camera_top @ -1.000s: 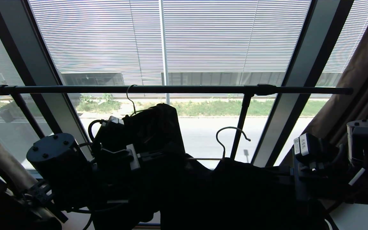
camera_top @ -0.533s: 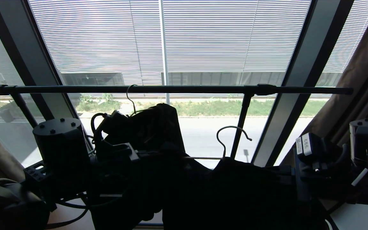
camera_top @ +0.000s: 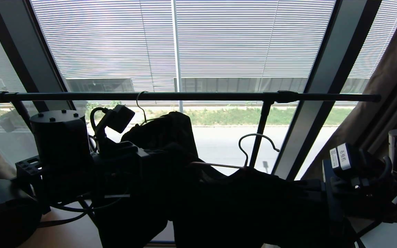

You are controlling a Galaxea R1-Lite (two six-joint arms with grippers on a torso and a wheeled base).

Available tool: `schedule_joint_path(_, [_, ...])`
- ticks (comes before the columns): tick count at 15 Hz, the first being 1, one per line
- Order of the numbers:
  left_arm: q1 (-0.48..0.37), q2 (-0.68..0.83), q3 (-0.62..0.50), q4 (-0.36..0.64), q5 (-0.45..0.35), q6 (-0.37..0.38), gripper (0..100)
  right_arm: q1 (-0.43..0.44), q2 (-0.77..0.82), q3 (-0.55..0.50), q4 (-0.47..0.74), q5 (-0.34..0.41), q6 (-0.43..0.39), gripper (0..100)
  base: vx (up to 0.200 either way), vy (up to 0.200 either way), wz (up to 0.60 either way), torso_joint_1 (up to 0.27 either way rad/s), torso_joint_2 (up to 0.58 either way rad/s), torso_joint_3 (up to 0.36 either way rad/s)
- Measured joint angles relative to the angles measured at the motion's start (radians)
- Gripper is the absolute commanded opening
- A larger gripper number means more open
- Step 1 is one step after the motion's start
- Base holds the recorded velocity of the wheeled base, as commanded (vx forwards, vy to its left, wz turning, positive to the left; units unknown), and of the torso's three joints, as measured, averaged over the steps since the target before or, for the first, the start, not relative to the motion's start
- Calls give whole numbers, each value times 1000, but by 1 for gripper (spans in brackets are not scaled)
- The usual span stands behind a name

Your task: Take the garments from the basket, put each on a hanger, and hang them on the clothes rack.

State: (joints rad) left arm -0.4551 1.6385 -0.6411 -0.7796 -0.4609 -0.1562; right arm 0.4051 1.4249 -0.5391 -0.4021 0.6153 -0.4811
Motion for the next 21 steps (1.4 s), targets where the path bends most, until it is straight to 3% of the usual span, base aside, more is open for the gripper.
schedule_joint_path(5, [-55,-18,10,-3,48,0,0,47,7,11,4,2,3,0,0,0,0,0,0,0])
schedule_joint_path(18, [-211,-95,79,-7,50,1,0,111,116,6,-9,-8,31,0,0,0,0,0,0,0])
schedule_joint_path(21, [-231,-108,89,-7,50,2,0,114,124,-7,-10,-8,116,0,0,0,0,0,0,0])
